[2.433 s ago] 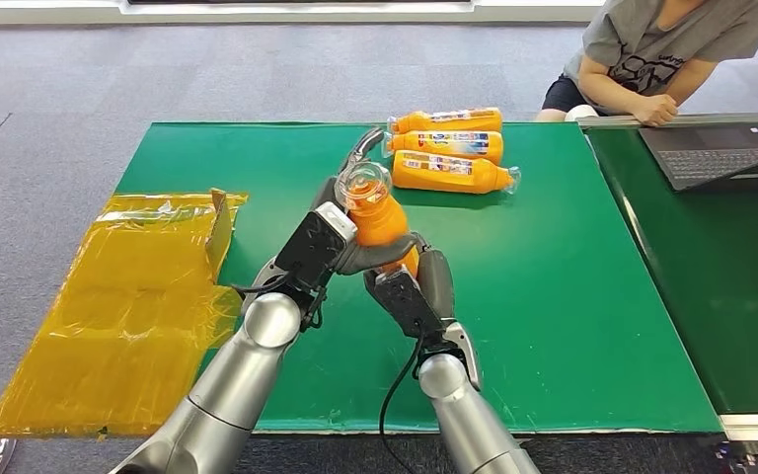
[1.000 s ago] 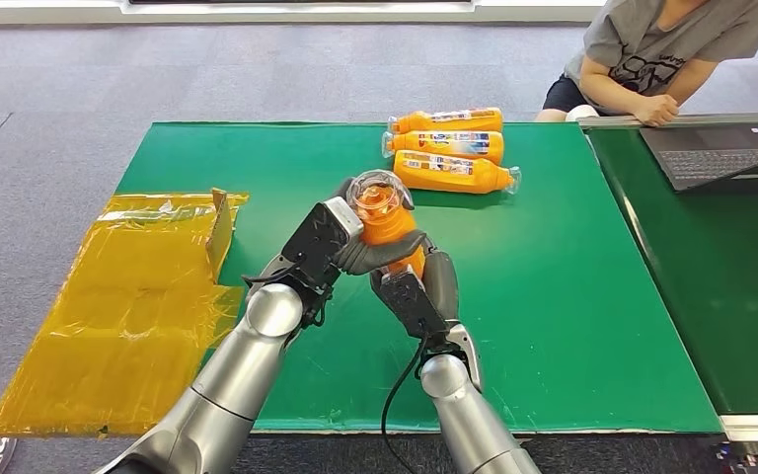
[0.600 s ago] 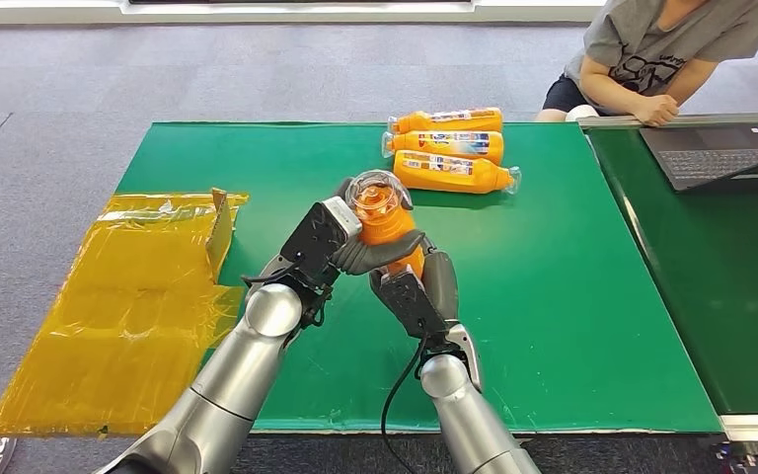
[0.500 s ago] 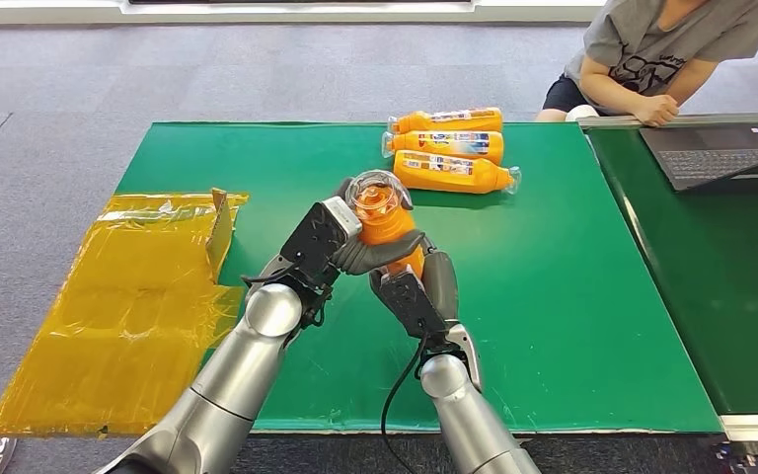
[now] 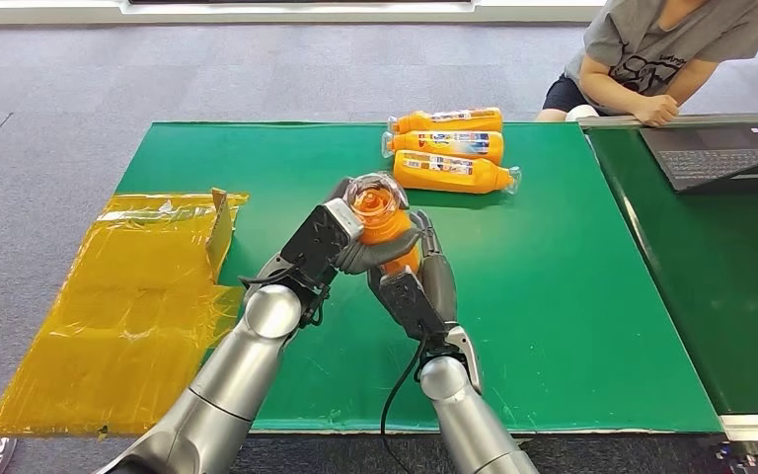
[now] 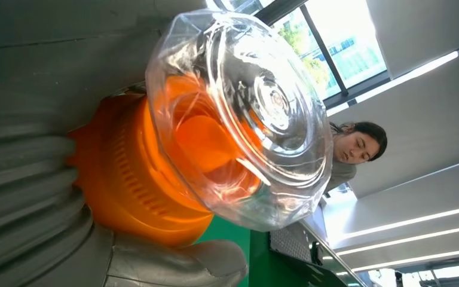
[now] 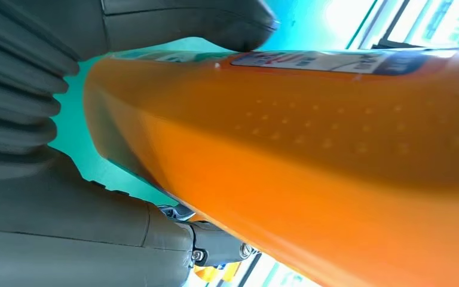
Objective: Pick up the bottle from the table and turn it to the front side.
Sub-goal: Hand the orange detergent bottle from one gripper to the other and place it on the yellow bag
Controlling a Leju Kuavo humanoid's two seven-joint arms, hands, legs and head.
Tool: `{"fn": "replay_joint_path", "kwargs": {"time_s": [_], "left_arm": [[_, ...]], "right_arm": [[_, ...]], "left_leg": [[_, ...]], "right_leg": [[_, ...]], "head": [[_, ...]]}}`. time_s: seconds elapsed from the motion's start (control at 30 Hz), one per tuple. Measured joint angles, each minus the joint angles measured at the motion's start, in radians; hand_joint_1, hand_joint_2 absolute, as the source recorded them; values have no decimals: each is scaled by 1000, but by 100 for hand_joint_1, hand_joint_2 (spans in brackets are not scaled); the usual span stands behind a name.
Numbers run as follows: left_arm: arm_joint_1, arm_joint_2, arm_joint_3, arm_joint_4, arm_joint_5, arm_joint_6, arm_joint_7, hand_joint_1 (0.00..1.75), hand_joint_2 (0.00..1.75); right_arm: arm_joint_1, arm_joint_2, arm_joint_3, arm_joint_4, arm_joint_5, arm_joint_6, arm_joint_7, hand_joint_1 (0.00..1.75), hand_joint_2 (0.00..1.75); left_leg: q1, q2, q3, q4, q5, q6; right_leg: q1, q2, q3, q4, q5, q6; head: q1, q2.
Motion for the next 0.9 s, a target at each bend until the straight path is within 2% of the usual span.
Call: {"fn": "replay_joint_path", "kwargs": {"time_s": [0.33,0.47,0.6,0.67,0.8,0.9], "left_arm": [[5,2,8,-20,-49,66,9,175,175],[6,10,13,-24,-134,195,25,175,175],[5,19,18,-31,-279,386,49,175,175],[5,23,20,-34,-309,422,54,175,175],[5,29,23,-36,-324,435,60,175,175],[5,33,24,-36,-411,527,90,175,175]], "right_arm": [[3,0,0,0,3,-1,0,0,0],[3,-1,-1,0,0,-9,1,0,0],[5,-2,-1,-4,0,-15,5,0,0],[5,-3,-1,-5,0,-16,6,0,0],[7,-3,-1,-8,0,-16,10,0,0],[9,-3,-1,-12,3,-16,13,0,0]], "left_leg": [[0,0,0,0,0,0],[0,0,0,0,0,0],[0,0,0,0,0,0],[0,0,0,0,0,0],[0,0,0,0,0,0],[0,0,0,0,0,0]], "right_leg": [[0,0,0,0,0,0],[0,0,0,0,0,0],[0,0,0,0,0,0],[0,0,0,0,0,0],[0,0,0,0,0,0],[0,0,0,0,0,0]], "head": [[0,0],[0,0],[0,0],[0,0],[0,0],[0,0]]}}
